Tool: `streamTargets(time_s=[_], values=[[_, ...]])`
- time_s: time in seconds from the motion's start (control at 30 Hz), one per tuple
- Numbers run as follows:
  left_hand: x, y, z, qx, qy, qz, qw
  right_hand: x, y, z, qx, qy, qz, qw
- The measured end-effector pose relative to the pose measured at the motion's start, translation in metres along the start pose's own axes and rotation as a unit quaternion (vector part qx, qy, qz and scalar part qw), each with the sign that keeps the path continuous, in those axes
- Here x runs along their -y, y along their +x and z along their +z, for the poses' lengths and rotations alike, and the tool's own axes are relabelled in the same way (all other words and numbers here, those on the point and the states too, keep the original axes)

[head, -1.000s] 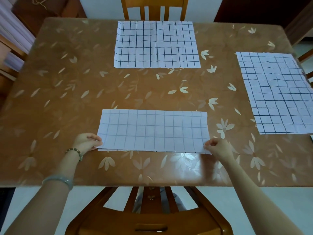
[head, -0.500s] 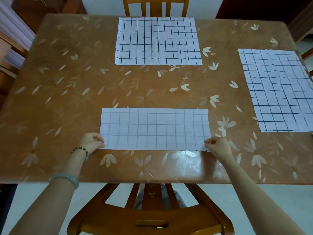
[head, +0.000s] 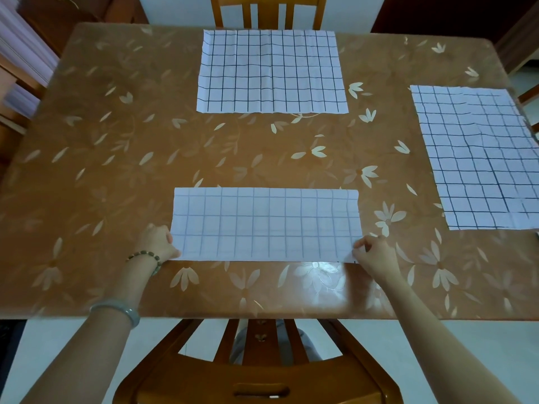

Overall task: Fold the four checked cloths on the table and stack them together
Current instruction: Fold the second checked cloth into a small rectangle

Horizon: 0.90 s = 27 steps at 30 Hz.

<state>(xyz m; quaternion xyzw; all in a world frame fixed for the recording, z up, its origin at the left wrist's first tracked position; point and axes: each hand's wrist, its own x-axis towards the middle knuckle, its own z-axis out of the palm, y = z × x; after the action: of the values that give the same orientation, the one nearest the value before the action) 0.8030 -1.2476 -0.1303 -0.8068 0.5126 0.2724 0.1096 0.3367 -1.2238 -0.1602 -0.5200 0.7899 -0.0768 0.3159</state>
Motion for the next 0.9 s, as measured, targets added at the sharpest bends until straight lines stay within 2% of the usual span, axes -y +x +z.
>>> streamTargets(time_s=[0.1, 0.2, 0.27, 0.33, 0.43, 0.53, 0.67, 0.9], values=[[-0.008, 0.005, -0.003, -0.010, 0.030, 0.023, 0.999, 0.003, -0.002, 0.003, -0.022, 0.005, -0.001, 1.000], [-0.030, 0.008, -0.011, -0.042, -0.057, 0.057, 0.996, 0.029, 0.002, -0.002, -0.119, 0.021, -0.023, 0.992], [-0.052, 0.007, -0.011, -0.112, -0.102, 0.118, 0.981, 0.058, 0.006, -0.001, -0.191, 0.050, -0.093, 0.976], [-0.082, 0.003, -0.002, -0.158, -0.107, 0.201, 0.961, 0.091, 0.010, 0.011, -0.213, 0.074, -0.173, 0.959], [-0.128, -0.003, 0.020, -0.150, -0.073, 0.319, 0.933, 0.137, 0.014, 0.049, -0.167, 0.065, -0.257, 0.950], [-0.151, 0.010, 0.044, -0.148, -0.018, 0.380, 0.913, 0.165, 0.021, 0.086, -0.102, 0.023, -0.330, 0.938], [-0.154, 0.029, 0.058, -0.129, 0.046, 0.366, 0.920, 0.171, 0.044, 0.114, -0.029, -0.056, -0.356, 0.932], [-0.144, 0.043, 0.070, -0.113, 0.148, 0.361, 0.914, 0.160, 0.047, 0.125, -0.020, -0.187, -0.370, 0.910]])
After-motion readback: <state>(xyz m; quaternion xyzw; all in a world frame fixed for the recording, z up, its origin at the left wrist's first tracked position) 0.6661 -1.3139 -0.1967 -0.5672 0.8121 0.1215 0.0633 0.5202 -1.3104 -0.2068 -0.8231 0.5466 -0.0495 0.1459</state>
